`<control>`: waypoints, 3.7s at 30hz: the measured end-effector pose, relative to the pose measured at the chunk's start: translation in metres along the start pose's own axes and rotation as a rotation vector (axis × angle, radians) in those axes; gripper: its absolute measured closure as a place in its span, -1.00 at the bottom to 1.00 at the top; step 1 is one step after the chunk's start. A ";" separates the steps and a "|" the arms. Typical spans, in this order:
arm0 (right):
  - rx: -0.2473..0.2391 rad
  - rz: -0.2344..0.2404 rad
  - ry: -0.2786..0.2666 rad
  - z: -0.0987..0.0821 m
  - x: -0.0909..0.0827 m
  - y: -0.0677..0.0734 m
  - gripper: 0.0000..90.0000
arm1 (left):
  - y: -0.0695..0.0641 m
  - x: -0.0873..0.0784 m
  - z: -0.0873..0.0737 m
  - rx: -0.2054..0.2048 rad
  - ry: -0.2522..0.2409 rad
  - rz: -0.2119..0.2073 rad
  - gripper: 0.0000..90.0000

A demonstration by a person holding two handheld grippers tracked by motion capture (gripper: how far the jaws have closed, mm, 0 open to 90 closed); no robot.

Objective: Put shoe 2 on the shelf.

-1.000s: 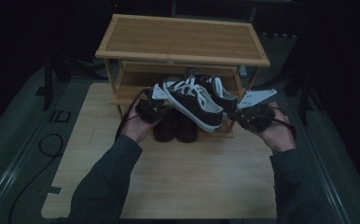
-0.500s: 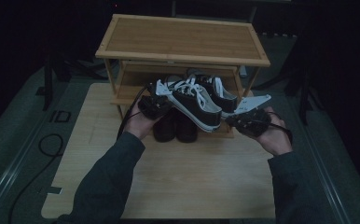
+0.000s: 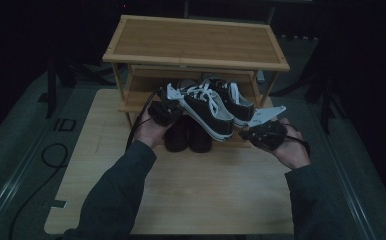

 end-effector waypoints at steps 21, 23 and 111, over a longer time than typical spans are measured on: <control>-0.048 0.049 -0.035 0.012 0.007 0.015 0.99 | 0.008 0.007 0.008 0.008 0.071 0.062 1.00; -0.055 0.053 -0.042 0.014 0.008 0.017 0.99 | 0.011 0.008 0.008 0.016 0.085 0.069 1.00; -0.102 0.139 -0.238 0.089 0.070 0.031 1.00 | 0.030 0.021 -0.001 0.043 -0.002 0.059 1.00</control>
Point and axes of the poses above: each handheld gripper's, and its own axes: x roughly forward along the jaws, z roughly out of its top, y roughly to its left, the point moved 8 cm from there along x, roughly forward along the jaws, and after that the axes turned 15 degrees about z, right-handed, at the moved point
